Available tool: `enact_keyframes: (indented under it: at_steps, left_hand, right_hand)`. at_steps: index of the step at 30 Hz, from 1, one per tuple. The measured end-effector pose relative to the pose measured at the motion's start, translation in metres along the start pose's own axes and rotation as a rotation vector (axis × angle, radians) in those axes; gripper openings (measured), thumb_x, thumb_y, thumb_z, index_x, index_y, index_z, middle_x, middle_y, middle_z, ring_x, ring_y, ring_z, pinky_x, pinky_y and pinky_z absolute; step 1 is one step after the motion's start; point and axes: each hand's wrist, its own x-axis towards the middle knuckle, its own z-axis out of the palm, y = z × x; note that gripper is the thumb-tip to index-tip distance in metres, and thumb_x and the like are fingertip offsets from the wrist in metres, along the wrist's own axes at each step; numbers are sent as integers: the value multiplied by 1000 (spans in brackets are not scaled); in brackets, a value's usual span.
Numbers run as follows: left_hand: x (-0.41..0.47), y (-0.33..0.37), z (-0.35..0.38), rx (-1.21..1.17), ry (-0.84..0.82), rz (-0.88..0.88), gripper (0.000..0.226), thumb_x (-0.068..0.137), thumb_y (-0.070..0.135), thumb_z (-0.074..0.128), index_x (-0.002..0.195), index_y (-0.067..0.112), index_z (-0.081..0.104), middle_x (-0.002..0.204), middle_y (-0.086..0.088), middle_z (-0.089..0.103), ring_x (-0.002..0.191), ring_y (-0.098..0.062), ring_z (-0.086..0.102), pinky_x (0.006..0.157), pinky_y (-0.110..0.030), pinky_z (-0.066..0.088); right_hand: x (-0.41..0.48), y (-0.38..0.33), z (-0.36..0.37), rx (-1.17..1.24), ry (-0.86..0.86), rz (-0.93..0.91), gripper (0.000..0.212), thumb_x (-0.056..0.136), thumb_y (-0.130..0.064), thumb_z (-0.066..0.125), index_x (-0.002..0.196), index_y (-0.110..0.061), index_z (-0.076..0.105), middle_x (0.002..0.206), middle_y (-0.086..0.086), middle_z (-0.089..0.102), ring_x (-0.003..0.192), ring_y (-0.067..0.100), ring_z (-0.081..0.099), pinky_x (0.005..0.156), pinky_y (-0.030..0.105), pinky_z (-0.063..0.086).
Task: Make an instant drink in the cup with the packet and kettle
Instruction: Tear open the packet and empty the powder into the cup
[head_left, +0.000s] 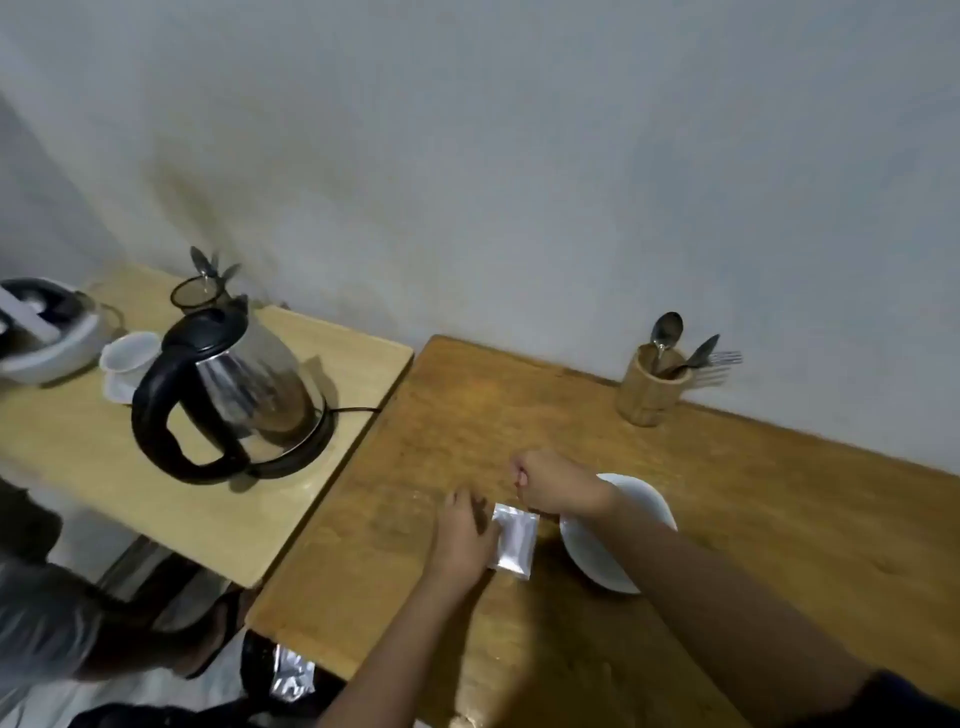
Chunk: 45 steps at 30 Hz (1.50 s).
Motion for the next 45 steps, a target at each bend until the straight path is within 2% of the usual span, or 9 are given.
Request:
enact_keyframes:
  at_steps: [6, 9, 11, 16, 20, 28, 36, 41, 45]
  left_hand:
    - [-18, -15, 18, -54, -26, -113, 37, 75, 20, 71, 101, 3, 51, 98, -8, 46, 96, -28, 50, 77, -31, 37]
    - [-18, -16, 21, -51, 10, -129, 40, 76, 19, 71, 104, 1, 51, 102, -13, 52, 99, -31, 53, 76, -32, 38]
    - [-16, -19, 22, -59, 5, -142, 34, 75, 15, 71, 100, 3, 51, 99, -16, 56, 96, -32, 55, 73, -33, 39]
    - [-15, -14, 18, -77, -27, -97, 13, 76, 10, 66, 84, 6, 57, 73, -5, 52, 76, -26, 52, 63, -26, 32]
    - [-13, -14, 16, -71, -72, -63, 19, 77, 8, 64, 66, 16, 50, 67, -1, 51, 77, -20, 44, 67, -28, 29]
    - [-6, -11, 13, -257, -113, -155, 35, 74, 5, 68, 64, 19, 37, 64, 2, 44, 56, -11, 40, 52, -22, 30]
    - [8, 35, -26, -409, -273, 102, 17, 86, 12, 60, 73, 14, 50, 62, 4, 41, 57, -7, 37, 56, -24, 31]
    - [20, 86, -57, -355, -291, 281, 30, 86, 10, 60, 61, 21, 47, 59, 5, 39, 56, -8, 34, 56, -26, 27]
    - [23, 121, -69, -406, -239, 385, 29, 85, 6, 61, 63, 21, 52, 61, 5, 45, 58, -9, 39, 56, -23, 31]
  right_hand:
    - [1, -3, 18, -123, -191, 60, 19, 85, -7, 54, 102, -1, 58, 120, 22, 56, 99, 30, 55, 70, 30, 40]
    - [3, -2, 24, -185, -205, 47, 7, 84, -9, 58, 85, -12, 52, 125, 21, 50, 93, 26, 52, 56, 26, 36]
    - [7, -1, 29, -204, -211, 65, 26, 81, -6, 61, 70, -18, 40, 114, 20, 52, 85, 22, 48, 51, 23, 31]
    - [11, 0, 33, -230, -211, 68, 19, 82, -11, 60, 86, -13, 41, 90, 10, 49, 85, 21, 46, 67, 29, 37]
    - [15, 1, 35, -311, -226, 65, 32, 80, -10, 60, 60, -17, 36, 65, -2, 38, 78, 20, 49, 52, 28, 35]
    - [4, -5, 4, -185, -278, 1, 11, 83, -7, 58, 75, -12, 53, 77, 5, 51, 79, 20, 47, 60, 29, 35]
    - [-28, -20, -73, -91, -70, -30, 31, 79, -10, 64, 58, -24, 45, 73, 1, 54, 72, 18, 49, 65, 30, 39]
    - [-62, -40, -132, -8, 99, -129, 18, 81, -2, 52, 79, -19, 58, 83, 2, 61, 71, 13, 54, 58, 18, 41]
    - [-79, -44, -161, -25, 206, -136, 23, 81, -5, 50, 68, -24, 52, 80, 1, 58, 75, 18, 51, 69, 31, 46]
